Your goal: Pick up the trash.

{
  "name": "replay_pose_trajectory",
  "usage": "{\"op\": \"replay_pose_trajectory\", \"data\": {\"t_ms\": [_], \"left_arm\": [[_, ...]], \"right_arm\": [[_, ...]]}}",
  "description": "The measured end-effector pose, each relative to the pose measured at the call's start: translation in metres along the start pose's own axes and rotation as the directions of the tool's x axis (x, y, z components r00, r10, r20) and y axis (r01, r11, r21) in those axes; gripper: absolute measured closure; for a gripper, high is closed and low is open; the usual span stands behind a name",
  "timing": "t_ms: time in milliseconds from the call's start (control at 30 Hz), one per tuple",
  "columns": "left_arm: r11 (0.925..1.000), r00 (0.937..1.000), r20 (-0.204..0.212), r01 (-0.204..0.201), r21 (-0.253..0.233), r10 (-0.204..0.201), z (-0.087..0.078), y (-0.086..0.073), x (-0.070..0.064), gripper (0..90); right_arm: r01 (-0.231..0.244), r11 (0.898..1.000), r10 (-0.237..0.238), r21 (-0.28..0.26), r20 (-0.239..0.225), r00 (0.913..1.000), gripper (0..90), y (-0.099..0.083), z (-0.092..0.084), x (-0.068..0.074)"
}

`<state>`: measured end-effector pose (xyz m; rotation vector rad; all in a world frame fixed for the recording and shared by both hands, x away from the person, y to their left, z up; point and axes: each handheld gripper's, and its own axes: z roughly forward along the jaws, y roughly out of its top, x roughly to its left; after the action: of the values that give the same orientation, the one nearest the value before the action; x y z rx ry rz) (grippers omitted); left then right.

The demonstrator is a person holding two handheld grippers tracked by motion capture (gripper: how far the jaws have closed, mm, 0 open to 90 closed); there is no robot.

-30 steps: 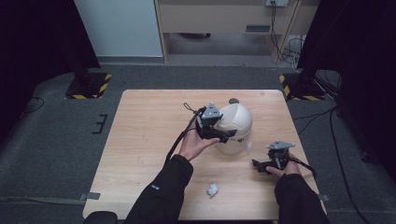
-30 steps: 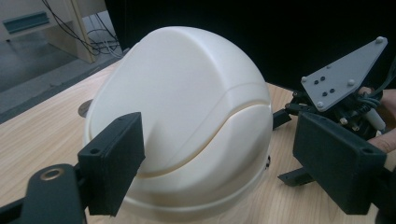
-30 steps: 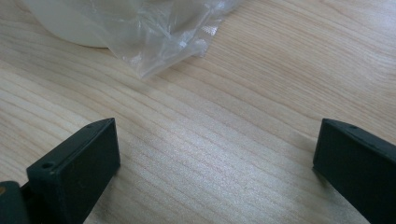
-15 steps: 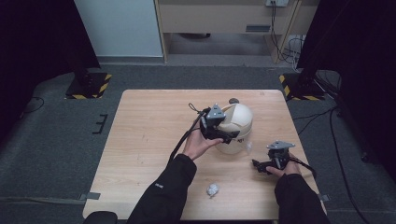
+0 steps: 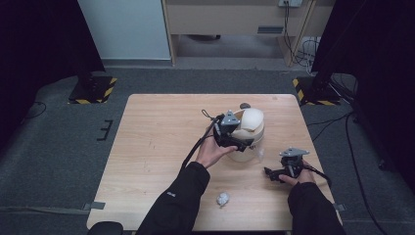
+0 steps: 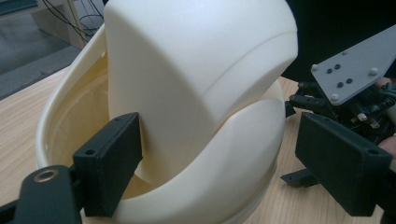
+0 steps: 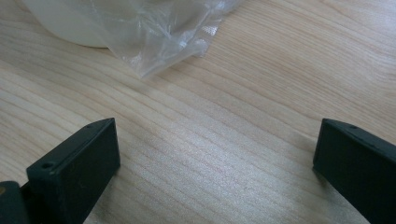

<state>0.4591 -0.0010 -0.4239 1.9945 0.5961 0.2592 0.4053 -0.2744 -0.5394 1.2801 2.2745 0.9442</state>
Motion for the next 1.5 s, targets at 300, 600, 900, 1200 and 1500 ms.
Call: {"op": "replay_pose_trajectory", "data": {"t_ms": [300, 600, 900, 1200, 1500], "left_arm": [[0.9995, 0.9995, 0.008, 0.03, -0.01, -0.029, 0.004, -0.001, 0.004, 14.8], [0.9998, 0.9998, -0.002, 0.018, 0.001, -0.018, -0.001, 0.002, 0.004, 16.1], [0.9996, 0.9995, -0.024, -0.023, -0.017, 0.023, -0.034, 0.005, 0.002, 16.1], [0.9999, 0.9991, -0.042, -0.008, -0.013, 0.008, -0.071, -0.016, 0.003, 16.3], [0.9997, 0.9976, -0.066, 0.022, 0.013, -0.021, -0.103, -0.055, 0.005, 16.3]], "right_arm": [[0.0, 1.0, 0.0, 0.0, 0.0, 1.0, 0.7, 0.0, 0.0, 0.0], [0.0, 1.0, 0.0, 0.0, 0.0, 1.0, 0.7, 0.0, 0.0, 0.0], [0.0, 1.0, 0.0, 0.0, 0.0, 1.0, 0.7, 0.0, 0.0, 0.0], [0.0, 1.0, 0.0, 0.0, 0.0, 1.0, 0.7, 0.0, 0.0, 0.0], [0.001, 1.0, -0.001, -0.001, 0.001, 1.0, 0.7, 0.0, 0.0, 0.0]]}}
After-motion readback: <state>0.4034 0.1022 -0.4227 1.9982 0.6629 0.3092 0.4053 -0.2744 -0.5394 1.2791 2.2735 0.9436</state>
